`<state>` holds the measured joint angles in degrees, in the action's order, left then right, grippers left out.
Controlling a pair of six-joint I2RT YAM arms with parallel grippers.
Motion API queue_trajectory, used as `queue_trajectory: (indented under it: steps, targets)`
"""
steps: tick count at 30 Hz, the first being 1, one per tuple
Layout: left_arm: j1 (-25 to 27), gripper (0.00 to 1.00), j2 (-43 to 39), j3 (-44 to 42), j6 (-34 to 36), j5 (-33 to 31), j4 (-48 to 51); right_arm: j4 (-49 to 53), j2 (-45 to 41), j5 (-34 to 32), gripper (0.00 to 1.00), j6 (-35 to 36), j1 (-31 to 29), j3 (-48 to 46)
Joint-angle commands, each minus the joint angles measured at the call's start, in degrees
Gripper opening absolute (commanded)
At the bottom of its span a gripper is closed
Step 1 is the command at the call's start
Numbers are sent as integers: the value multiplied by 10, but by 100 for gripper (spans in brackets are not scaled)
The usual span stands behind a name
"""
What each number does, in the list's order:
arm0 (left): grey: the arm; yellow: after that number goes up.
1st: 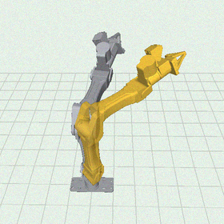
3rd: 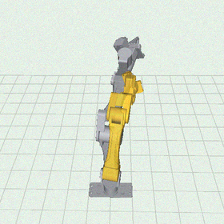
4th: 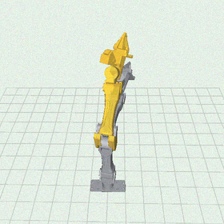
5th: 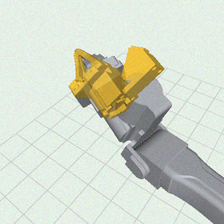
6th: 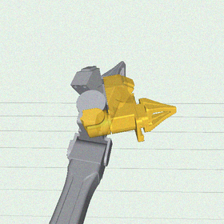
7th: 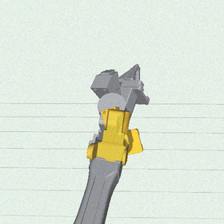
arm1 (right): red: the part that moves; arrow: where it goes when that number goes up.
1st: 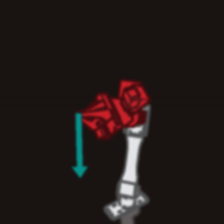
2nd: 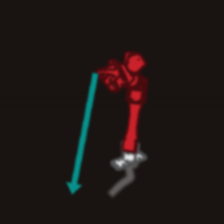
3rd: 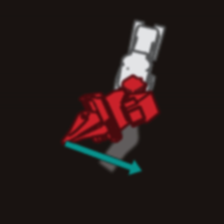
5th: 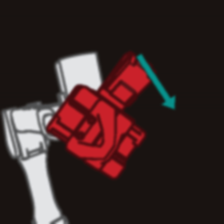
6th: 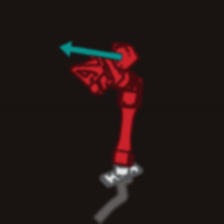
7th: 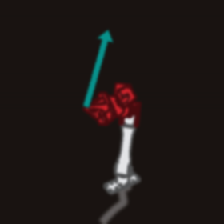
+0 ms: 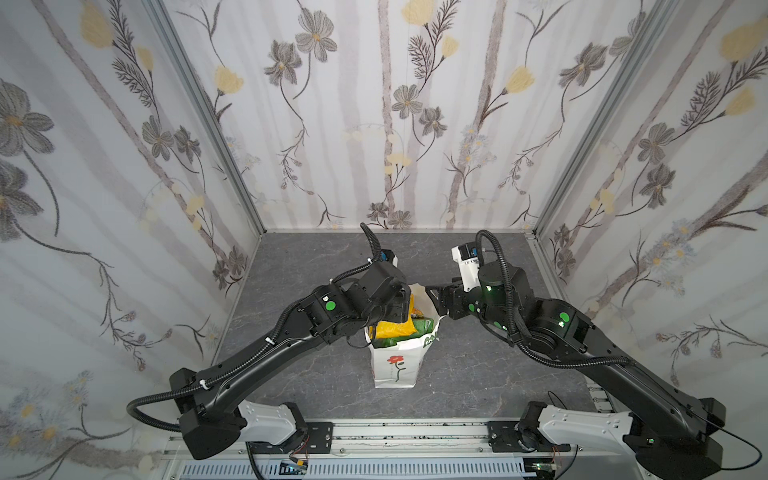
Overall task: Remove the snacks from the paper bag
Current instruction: 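Lower the left gripper into the bag and grasp the yellow snack packet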
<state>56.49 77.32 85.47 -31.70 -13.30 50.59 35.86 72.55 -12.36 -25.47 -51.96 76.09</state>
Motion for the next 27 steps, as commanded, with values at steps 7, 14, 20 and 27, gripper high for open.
queue_trajectory:
  steps: [7, 14, 20, 27]
  targets:
    - [-10, 68, 24, -38, -7, -5, 17, -33, -25, 12, 86, -1, 2, -20]
    - [-11, 57, 52, -64, -18, 25, -1, -39, -29, 17, 88, -1, 2, -21]
    - [-11, 37, 38, -84, -27, 27, -25, -39, -39, 10, 88, -4, 3, -25]
    - [-11, 11, 30, -80, -26, 25, -24, -43, -45, 5, 88, -6, 3, -26]
